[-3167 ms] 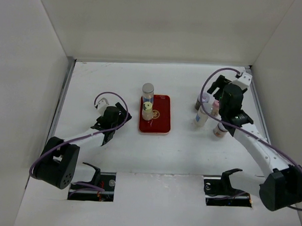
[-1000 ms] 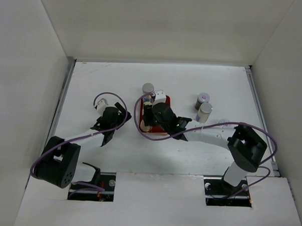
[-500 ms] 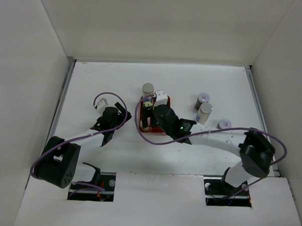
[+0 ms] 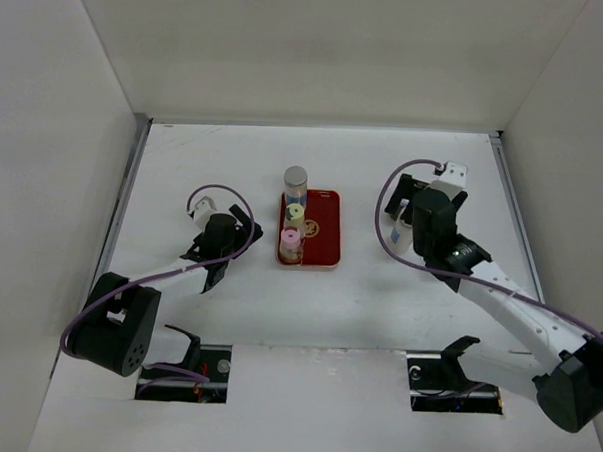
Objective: Organize the condiment bottles
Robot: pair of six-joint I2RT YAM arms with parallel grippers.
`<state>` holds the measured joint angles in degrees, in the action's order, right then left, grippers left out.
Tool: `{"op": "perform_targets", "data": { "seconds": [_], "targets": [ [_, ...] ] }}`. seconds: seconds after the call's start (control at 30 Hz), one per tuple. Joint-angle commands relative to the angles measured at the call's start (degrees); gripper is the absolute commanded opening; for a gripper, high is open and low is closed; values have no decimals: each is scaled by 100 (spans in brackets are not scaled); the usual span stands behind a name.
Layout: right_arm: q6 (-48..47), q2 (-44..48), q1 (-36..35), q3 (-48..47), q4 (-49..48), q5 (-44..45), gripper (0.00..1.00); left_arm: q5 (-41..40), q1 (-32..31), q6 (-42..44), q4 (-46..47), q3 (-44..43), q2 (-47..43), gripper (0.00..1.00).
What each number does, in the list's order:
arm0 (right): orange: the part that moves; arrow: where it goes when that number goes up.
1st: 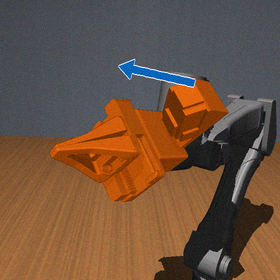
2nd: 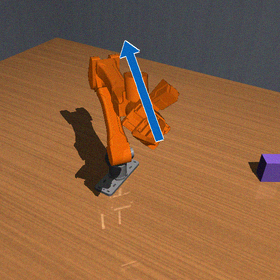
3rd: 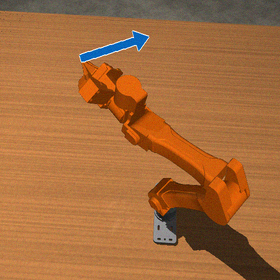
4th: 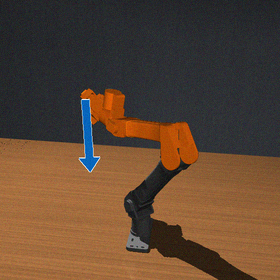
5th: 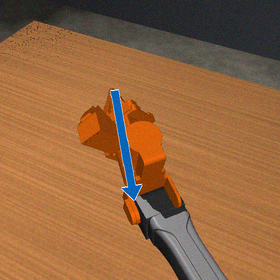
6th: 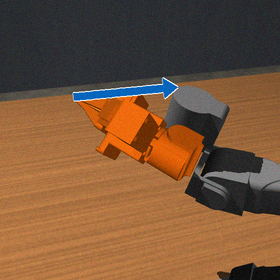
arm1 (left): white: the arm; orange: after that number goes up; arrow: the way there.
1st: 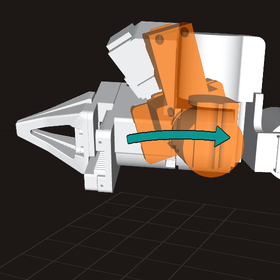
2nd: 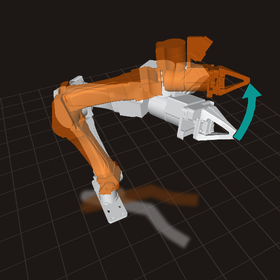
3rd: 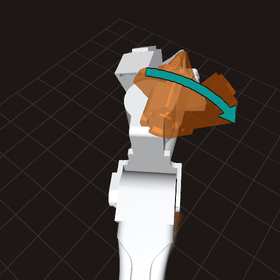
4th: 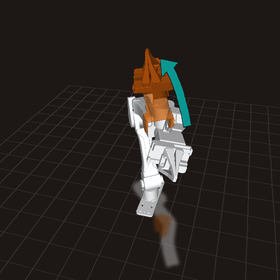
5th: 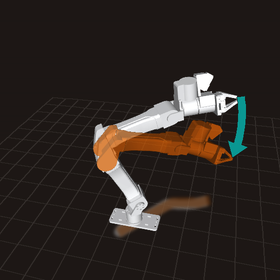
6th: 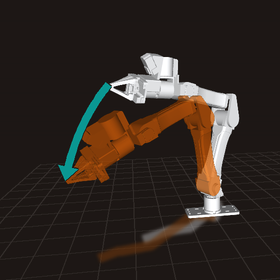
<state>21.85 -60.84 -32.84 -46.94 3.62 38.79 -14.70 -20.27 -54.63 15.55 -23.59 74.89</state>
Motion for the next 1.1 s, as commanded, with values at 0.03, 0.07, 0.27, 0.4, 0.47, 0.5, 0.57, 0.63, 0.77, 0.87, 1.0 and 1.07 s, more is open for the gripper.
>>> {"op": "perform_targets", "data": {
  "seconds": [0.03,0.07,0.27,0.4,0.47,0.5,0.57,0.63,0.77,0.87,1.0,1.07],
  "targets": [
    [-58,-516,308,1,368,7,100,72,36,-74,132,65,-62,100],
    [-14,-665,396,-17,350,-89,100,46,37,-74,132,66,-80,100],
    [74,-1289,643,18,-80,-346,95,116,10,-74,141,57,-10,100],
    [101,-1474,670,-78,-2,-372,75,72,-16,-74,159,48,-1,100],
    [101,-1484,652,-105,95,-380,68,134,10,-74,159,48,25,100],
    [109,-1475,652,-105,139,-389,63,160,36,-74,167,65,-9,100],
    [118,-1396,652,-70,183,-381,52,108,28,-83,168,74,-54,100],
    [118,-1186,608,-70,288,-319,45,81,-16,-83,168,48,7,100],
    [66,-501,126,-192,175,-196,45,108,2,-83,176,57,-10,100],
    [39,-490,-471,-578,174,-336,46,72,-34,-92,185,31,34,100],
    [13,-1156,-1289,-1009,-149,-407,46,134,10,-92,194,57,-1,100],
    [30,-1552,-1605,-1185,-413,-450,46,90,2,-92,194,66,-36,100]
  ]
}}
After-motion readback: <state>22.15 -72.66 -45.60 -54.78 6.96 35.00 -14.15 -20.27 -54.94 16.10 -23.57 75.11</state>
